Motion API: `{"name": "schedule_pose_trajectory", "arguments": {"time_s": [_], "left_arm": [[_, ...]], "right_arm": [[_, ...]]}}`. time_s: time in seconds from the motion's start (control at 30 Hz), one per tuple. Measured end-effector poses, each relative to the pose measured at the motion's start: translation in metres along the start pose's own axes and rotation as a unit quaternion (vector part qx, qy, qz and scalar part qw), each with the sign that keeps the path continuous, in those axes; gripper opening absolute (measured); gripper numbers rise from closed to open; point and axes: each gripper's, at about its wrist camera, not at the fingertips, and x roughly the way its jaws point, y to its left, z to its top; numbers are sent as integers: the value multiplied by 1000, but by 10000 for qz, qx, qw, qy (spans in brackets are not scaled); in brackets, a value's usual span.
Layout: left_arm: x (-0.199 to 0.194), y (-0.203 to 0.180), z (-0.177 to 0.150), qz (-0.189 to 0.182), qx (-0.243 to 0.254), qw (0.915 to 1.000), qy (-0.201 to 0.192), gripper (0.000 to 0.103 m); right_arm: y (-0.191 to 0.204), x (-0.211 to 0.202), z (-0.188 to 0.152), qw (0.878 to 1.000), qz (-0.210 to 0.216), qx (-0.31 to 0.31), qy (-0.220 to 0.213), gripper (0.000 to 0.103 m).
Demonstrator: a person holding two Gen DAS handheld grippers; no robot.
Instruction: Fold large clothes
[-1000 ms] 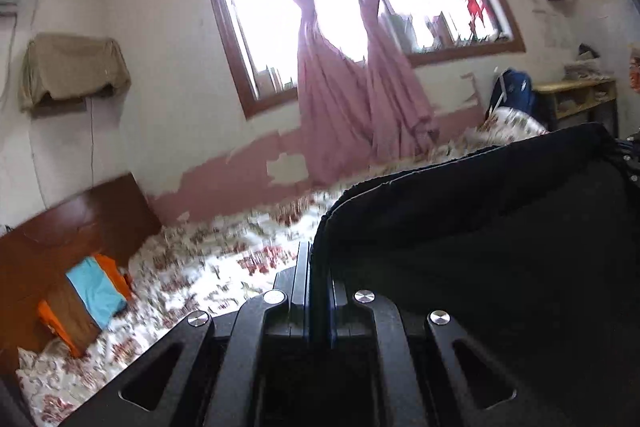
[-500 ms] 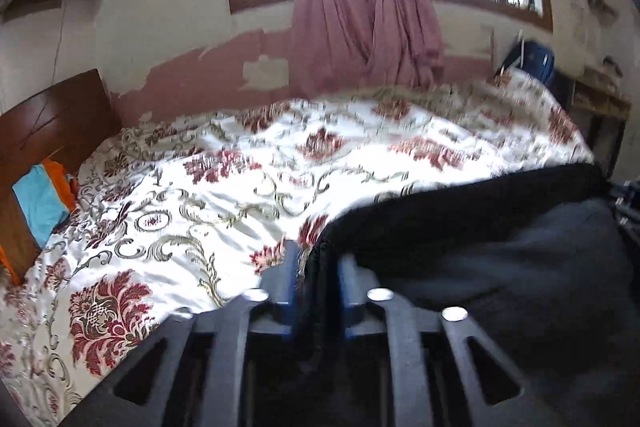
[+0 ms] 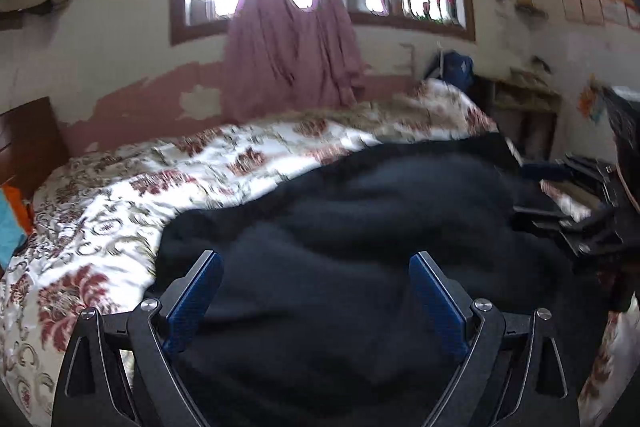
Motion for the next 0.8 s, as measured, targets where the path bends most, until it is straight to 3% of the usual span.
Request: {"name": "schedule_pose_trajectory", "arguments": {"time_s": [0.13, 0.4, 0.57, 0.8], "left_arm": [[25, 2, 0, 202, -109, 9995, 238, 94], [91, 33, 14, 376, -827, 9940, 614, 99], [125, 58, 6, 134, -1412, 9866, 810, 103], [156, 69, 1, -199, -1674, 9806, 998, 103]], "right_arm": [[-15, 29, -4, 9994, -240, 245, 53, 76], [-49, 94, 4, 9961, -635, 554, 247, 77], [-74, 136, 3, 9927, -372, 1018, 526, 85], [-89, 174, -12, 9866, -67, 1449, 746, 87]]}}
